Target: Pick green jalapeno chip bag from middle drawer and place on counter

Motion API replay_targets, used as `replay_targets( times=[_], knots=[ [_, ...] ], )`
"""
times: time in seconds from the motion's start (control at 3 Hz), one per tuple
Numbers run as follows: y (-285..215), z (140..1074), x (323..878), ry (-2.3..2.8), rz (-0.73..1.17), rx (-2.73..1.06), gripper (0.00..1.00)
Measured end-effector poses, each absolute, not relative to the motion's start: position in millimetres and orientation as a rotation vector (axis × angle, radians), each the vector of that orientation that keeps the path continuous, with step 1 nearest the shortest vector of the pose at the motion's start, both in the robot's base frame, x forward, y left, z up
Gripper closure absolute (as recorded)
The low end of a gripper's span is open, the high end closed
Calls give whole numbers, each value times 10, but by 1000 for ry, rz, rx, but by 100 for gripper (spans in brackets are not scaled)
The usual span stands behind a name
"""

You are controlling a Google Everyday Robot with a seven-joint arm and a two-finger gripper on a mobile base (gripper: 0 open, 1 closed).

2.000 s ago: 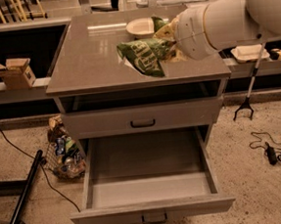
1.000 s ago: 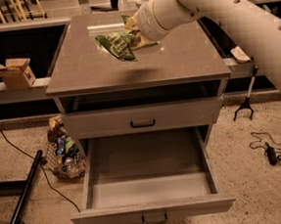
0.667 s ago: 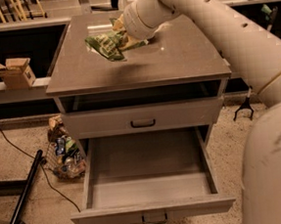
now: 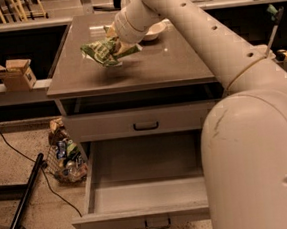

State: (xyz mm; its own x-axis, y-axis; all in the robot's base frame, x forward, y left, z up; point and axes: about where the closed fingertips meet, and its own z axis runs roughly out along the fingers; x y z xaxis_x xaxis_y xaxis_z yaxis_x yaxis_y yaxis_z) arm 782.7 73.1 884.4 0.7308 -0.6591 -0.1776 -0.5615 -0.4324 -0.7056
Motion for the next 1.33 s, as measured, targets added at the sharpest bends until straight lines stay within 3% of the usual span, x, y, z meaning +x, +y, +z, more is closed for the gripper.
replay_targets(
  times=[0.67,1.0,1.33],
  knots=[
    [862,8641,7935,941,-106,-2171,12],
    [855,8611,7961,953,-96,-2172,0],
    [680,8661,8011,982,-126,-2161,0]
  ],
)
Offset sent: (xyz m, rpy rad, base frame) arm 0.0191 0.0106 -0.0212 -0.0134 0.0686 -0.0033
